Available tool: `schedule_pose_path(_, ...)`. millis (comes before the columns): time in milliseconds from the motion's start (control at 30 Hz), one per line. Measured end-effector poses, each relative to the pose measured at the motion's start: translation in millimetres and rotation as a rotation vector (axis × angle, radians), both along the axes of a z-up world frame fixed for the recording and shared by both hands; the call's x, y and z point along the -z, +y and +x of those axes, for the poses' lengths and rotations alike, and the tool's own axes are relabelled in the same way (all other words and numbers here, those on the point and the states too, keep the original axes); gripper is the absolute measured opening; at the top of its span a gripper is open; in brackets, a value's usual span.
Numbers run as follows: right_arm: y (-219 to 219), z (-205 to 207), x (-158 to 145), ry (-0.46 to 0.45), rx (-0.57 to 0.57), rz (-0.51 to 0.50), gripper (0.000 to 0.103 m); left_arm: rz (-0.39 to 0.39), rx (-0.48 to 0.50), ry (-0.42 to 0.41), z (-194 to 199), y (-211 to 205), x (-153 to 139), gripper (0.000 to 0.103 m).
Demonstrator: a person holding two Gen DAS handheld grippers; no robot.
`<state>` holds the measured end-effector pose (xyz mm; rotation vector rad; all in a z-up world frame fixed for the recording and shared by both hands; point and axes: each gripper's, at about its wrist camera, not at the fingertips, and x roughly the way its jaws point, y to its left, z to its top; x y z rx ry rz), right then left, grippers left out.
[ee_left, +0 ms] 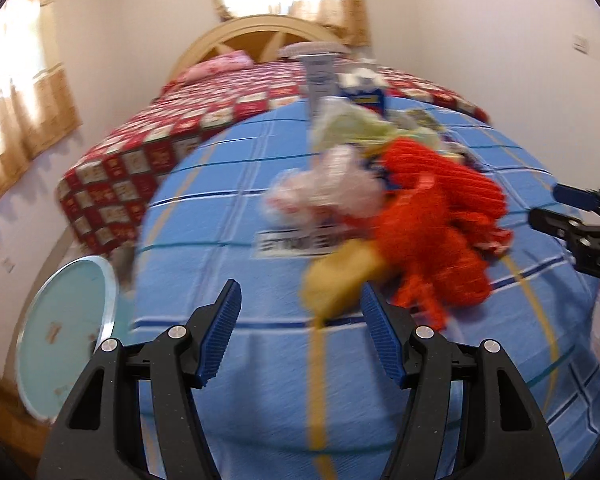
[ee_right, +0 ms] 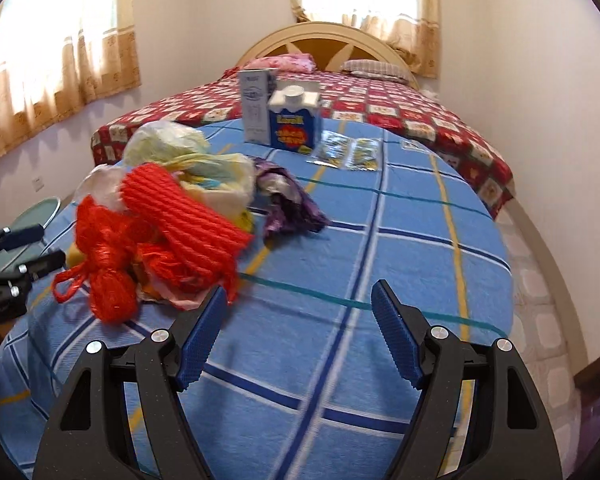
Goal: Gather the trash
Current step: 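Grasp the yellow sponge with the left tool, then grasp the red mesh net with the right tool while the left tool carries the sponge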
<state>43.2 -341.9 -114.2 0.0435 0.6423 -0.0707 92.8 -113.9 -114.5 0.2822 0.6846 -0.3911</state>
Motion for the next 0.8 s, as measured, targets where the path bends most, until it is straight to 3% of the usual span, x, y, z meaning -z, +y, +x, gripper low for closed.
schedule_pose_path(67, -8, -2, 2, -0.005, 0.02, 0.014, 0.076, 0.015, 0.035, 0.005, 1, -12, 6, 0.06)
schedule_pose_path(133, -10, -2, 2, -0.008, 0.024, 0.021, 0.076, 0.024, 0.064, 0.036, 5, -19, 13, 0.035)
schedule_pose_path(233, -11, -4, 1, -0.018, 0.021, 0.029, 0.076, 0.017, 0.073, 0.044, 6, -14, 11, 0.027)
schedule_pose_path(433, -4, 0, -7, -0.039, 0.005, 0.049, 0.078, -0.007, 0.056, -0.016, -5, 14, -21, 0.026)
schedule_pose_path(600, 12, 13, -17, -0.059, -0.03, 0.052, 0.078, 0.009, -0.032, -0.074, -7, 44, -40, 0.026)
schedule_pose_path(800, 29, 38, -15, -0.025, -0.076, 0.053, 0.077, 0.002, -0.12, -0.085, -6, 74, -46, 0.026)
